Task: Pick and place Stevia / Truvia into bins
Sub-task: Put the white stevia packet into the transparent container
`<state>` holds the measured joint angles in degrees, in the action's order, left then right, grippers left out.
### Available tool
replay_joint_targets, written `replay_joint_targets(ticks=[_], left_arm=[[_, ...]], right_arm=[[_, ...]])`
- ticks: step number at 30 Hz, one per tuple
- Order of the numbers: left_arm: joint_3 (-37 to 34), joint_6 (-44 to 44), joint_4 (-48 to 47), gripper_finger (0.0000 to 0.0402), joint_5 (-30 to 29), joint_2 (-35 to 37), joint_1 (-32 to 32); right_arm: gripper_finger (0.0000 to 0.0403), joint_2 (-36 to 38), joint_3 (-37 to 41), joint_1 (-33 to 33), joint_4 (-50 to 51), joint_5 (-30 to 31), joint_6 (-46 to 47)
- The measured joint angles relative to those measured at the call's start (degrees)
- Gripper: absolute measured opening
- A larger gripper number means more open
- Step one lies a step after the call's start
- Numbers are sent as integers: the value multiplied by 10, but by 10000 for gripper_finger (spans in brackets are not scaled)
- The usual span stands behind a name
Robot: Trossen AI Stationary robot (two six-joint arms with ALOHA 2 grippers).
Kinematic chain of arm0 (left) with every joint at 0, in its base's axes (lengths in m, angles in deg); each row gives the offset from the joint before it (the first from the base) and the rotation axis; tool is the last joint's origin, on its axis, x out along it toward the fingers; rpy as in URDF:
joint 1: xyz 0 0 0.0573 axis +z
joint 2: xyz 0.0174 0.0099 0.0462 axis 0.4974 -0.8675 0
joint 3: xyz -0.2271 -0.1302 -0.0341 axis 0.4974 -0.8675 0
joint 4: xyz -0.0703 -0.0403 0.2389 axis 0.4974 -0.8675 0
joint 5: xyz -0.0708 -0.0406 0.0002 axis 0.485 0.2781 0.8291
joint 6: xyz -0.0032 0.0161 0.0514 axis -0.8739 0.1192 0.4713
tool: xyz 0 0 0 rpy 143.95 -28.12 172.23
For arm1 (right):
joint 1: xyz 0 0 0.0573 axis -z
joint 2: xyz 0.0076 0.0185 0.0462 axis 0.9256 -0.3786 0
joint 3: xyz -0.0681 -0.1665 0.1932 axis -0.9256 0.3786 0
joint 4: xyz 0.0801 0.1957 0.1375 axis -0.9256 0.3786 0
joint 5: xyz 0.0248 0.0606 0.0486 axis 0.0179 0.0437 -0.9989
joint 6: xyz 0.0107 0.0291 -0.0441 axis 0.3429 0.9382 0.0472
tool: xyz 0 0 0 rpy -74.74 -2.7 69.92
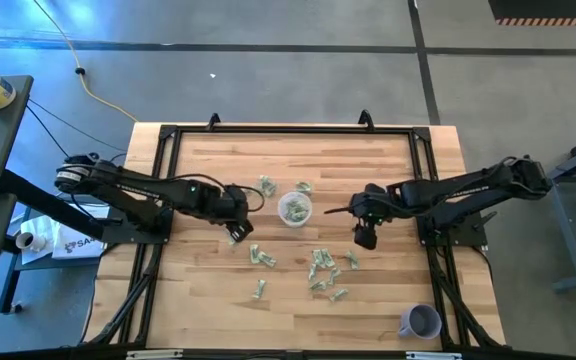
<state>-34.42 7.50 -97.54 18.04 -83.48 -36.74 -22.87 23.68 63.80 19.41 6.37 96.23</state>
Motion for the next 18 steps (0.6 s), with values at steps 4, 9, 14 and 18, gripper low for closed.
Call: replay_joint_targets(ticks=[4,9,14,18], left_arm=[[-4,2,-3,183,0,-6,1],[-5,2,11,183,13,-7,1],[-4,2,43,184,13,-7,1],[-4,7,63,184,13,-7,1]], right_arm=[[259,0,0,10,0,-10,19],[259,0,0,14,-4,-20,30],[259,0,0,13,-22,-56,30],[259,-3,0,2,-47,-83,-16]])
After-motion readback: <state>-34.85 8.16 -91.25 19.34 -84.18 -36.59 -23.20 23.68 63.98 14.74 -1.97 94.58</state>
